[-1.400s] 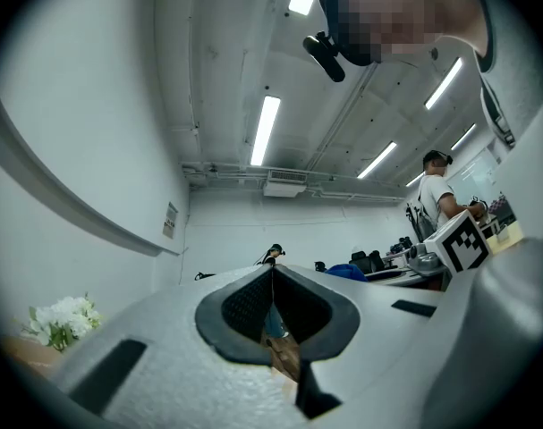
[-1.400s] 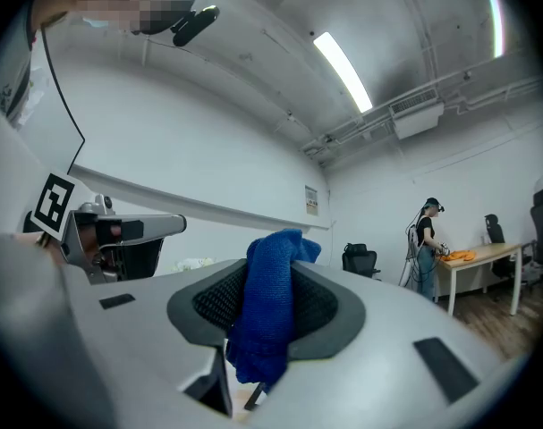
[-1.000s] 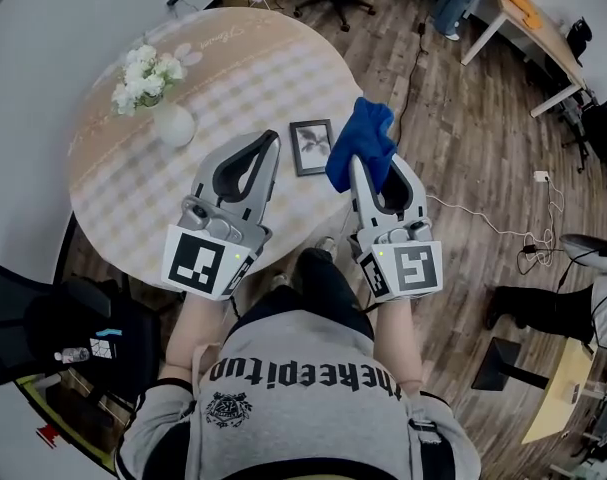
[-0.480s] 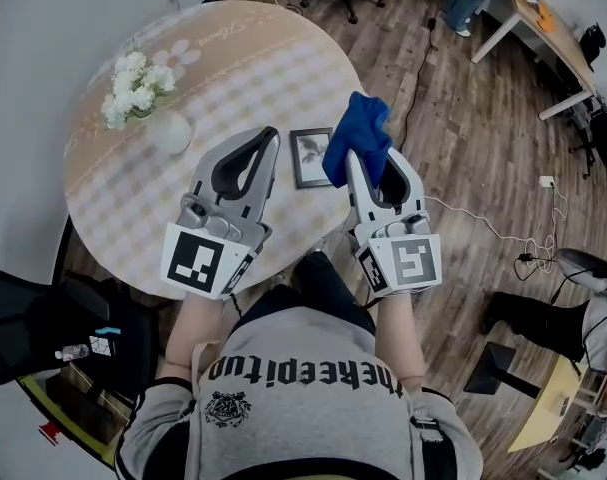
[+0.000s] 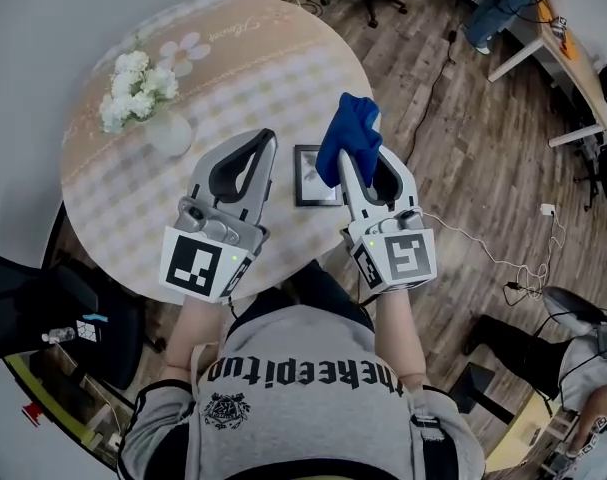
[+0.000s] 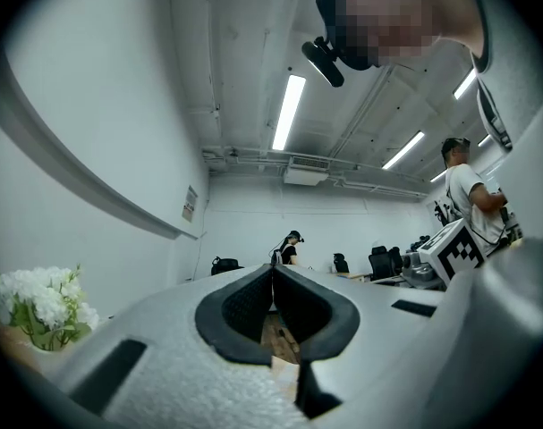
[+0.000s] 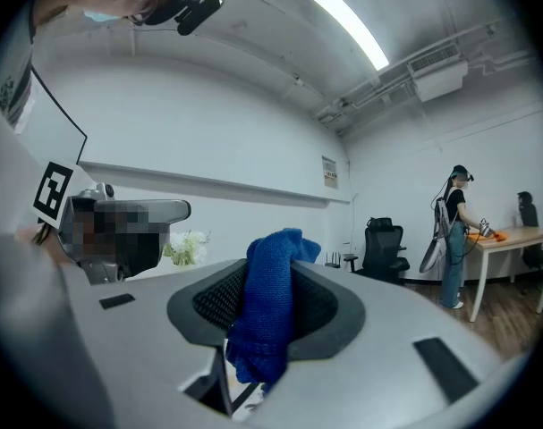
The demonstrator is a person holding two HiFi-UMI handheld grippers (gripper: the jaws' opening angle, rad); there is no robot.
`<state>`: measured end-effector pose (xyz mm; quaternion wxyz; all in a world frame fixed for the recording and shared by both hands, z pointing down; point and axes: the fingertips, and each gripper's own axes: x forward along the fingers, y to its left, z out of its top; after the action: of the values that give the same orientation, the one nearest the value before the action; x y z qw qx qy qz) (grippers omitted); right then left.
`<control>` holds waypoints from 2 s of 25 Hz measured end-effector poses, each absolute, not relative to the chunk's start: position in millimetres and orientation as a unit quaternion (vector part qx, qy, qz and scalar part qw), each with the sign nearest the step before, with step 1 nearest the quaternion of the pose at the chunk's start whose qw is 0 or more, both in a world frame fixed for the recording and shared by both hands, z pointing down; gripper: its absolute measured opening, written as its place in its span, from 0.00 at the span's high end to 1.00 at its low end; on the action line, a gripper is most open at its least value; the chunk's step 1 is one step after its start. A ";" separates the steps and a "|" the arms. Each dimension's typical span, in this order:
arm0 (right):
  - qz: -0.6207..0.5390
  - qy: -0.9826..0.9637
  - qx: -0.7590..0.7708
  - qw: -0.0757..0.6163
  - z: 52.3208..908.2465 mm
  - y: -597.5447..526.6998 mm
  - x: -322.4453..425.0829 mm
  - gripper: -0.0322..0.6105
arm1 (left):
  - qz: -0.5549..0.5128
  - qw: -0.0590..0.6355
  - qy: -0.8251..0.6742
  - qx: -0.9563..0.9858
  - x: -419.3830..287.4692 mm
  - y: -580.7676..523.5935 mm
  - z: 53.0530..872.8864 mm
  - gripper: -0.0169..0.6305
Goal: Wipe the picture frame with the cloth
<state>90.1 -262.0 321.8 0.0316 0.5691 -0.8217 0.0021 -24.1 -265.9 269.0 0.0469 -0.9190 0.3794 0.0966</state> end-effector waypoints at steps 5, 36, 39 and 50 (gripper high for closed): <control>0.026 -0.838 0.543 0.042 341.1 -284.7 84.9 0.75 | 0.090 0.035 0.414 -0.905 -31.5 -282.4 280.9 0.95; 0.176 -0.864 0.447 0.149 503.2 -316.3 72.7 0.75 | 0.018 -0.028 0.490 -0.871 -33.3 -303.9 347.5 0.95; 0.191 -0.862 0.444 0.154 514.5 -317.1 69.3 0.75 | 0.017 -0.030 0.493 -0.870 -34.8 -302.4 348.7 0.95; 0.219 -0.839 0.435 0.242 572.8 -326.1 54.1 0.75 | 0.005 -0.046 0.521 -0.852 -59.7 -299.8 361.1 0.95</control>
<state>54.1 -326.1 572.8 0.2417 0.4346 -0.8395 0.2190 -59.7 -299.8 361.1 -0.0457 -0.8523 0.5210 0.0046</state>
